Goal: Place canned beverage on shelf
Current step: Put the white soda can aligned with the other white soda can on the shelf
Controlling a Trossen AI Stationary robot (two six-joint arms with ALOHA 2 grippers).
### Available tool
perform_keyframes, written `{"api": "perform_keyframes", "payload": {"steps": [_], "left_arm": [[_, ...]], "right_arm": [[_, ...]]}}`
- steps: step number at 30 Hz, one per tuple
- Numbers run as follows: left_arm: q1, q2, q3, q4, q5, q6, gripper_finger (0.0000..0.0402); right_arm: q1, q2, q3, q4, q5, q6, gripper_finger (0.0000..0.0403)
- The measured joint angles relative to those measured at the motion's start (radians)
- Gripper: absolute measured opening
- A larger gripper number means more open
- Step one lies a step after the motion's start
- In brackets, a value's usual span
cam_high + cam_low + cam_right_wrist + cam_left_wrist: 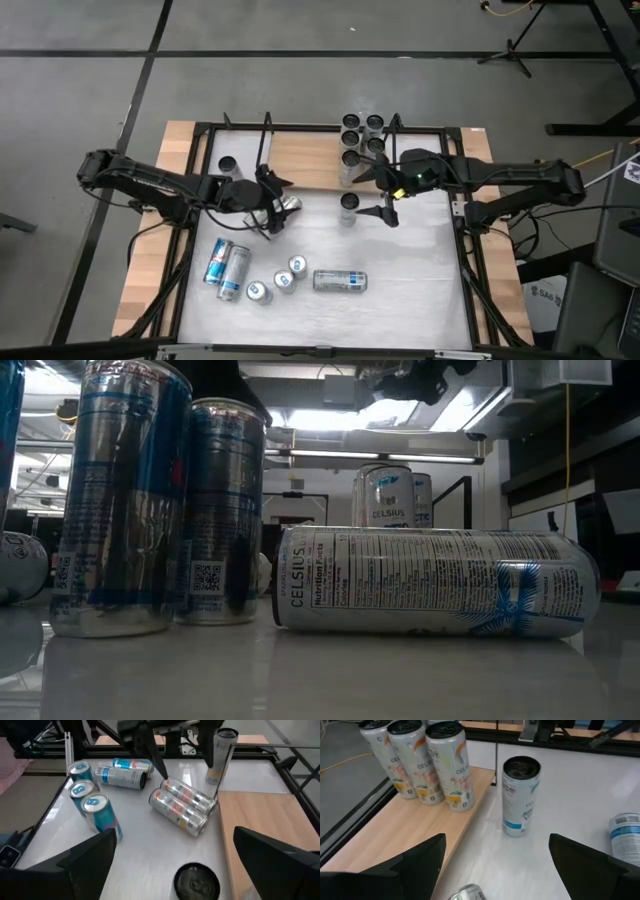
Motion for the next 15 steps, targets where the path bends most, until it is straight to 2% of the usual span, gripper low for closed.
{"api": "perform_keyframes", "payload": {"steps": [15], "left_arm": [[0.022,0.0,-0.001,0.01,0.017,0.001,0.0348]], "right_arm": [[0.0,0.122,0.054,-0.008,-0.001,-0.002,0.0392]]}}
